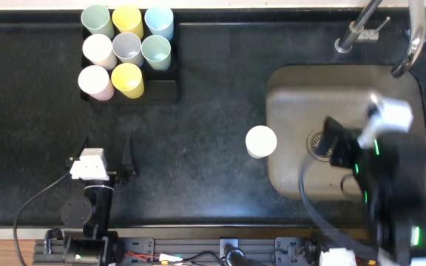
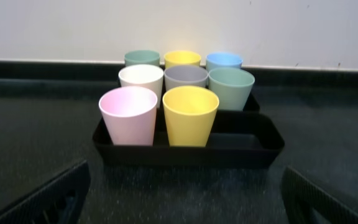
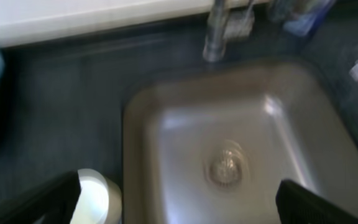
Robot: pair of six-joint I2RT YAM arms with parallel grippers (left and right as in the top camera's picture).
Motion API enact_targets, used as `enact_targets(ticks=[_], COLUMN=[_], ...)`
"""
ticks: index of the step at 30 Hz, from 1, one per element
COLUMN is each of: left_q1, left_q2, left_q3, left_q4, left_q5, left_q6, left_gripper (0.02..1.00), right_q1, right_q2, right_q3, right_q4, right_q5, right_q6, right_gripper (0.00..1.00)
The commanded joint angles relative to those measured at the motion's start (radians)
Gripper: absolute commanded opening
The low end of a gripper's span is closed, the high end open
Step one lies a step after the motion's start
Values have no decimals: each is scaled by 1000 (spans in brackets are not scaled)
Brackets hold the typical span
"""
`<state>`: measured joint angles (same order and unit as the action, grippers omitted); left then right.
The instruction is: Store Cups
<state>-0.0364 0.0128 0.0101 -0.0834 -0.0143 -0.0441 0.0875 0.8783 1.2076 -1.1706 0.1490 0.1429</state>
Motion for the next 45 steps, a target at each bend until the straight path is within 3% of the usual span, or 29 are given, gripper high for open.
enact_targets(ticks=[1, 8, 13, 21, 42, 45], left_q1=[11, 11, 11, 11, 11, 11], left_q2=[-10, -10, -10, -10, -10, -10], left_q3=[-2, -2, -2, -2, -2, -2], left_q4=[-1, -1, -1, -1, -1, -1], left_q5=[11, 11, 11, 11, 11, 11], left_q6=[22, 22, 22, 22, 22, 22], left_gripper=[996, 998, 998, 998, 998, 998], right_q1=[108, 189, 189, 195, 201, 200], right_q2=[334, 629, 717, 795, 851, 851], right_q3=[225, 278, 278, 273, 115, 115], right_q4=[-178, -225, -240, -232, -96, -89], right_q5=[2, -21, -183, -201, -144, -145], right_q6=[-104, -296, -419, -504, -510, -510], right_gripper=[998, 998, 996, 996, 1000, 936])
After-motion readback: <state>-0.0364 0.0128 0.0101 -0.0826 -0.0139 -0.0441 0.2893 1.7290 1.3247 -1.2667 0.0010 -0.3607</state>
